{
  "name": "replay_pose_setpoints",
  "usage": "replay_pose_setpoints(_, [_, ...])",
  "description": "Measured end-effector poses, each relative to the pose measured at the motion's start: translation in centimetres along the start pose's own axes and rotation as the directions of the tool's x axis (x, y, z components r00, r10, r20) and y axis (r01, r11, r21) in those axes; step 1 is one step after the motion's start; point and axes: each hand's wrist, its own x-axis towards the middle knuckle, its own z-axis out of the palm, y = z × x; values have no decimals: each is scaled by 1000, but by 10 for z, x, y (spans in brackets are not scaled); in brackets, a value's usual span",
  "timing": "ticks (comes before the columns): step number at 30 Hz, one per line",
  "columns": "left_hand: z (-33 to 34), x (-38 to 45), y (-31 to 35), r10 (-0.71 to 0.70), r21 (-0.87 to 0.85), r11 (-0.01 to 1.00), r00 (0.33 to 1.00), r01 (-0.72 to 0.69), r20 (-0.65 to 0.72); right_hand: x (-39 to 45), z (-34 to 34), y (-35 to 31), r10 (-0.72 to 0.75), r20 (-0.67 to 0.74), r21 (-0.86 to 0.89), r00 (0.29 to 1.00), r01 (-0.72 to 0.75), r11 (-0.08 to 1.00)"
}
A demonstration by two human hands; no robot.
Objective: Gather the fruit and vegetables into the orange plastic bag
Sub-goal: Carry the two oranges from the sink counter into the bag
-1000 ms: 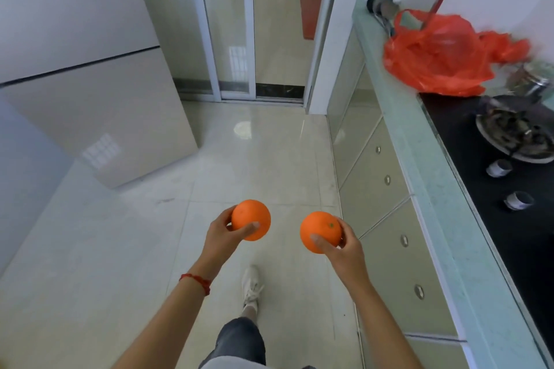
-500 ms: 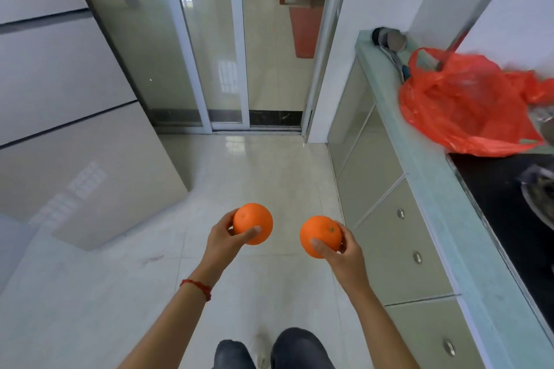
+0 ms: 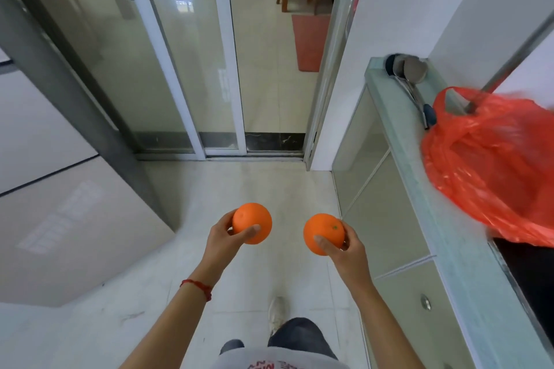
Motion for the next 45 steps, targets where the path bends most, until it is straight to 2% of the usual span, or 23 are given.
replay_pose_setpoints(10, [28,118,61,5,66,998,999,-8,44,115,-4,-40,63,-41,57,997,-60,997])
replay_pose_setpoints(19, [68,231,112,28,176,981,952,-85,306,182,-3,-64,142,-288,168,947,-96,981])
replay_pose_setpoints(24, [105,271,147,46,266,942,864,-205,502,194,-8,-77,213,-439,247,873,-111,963])
replay_pose_setpoints(29, [150,289,169,37,298,896,724,-330,689,185,-21,-77,319,-600,357,733,-112,927])
replay_pose_setpoints(34, [200,281,185,-13,304,874,606,-379,795,162,-35,-66,424,-693,446,583,-115,887])
replay_pose_setpoints(39, [246,261,189,-30,272,850,474,-452,880,141,-56,-59,469,-758,491,453,-77,868])
replay_pose_setpoints(42, [276,248,190,-39,253,841,412,-478,910,133,-75,-56,480,-782,503,397,-54,863])
replay_pose_setpoints(45, [302,240,192,-36,239,844,395,-479,918,132,-93,-50,464,-802,490,377,-31,871])
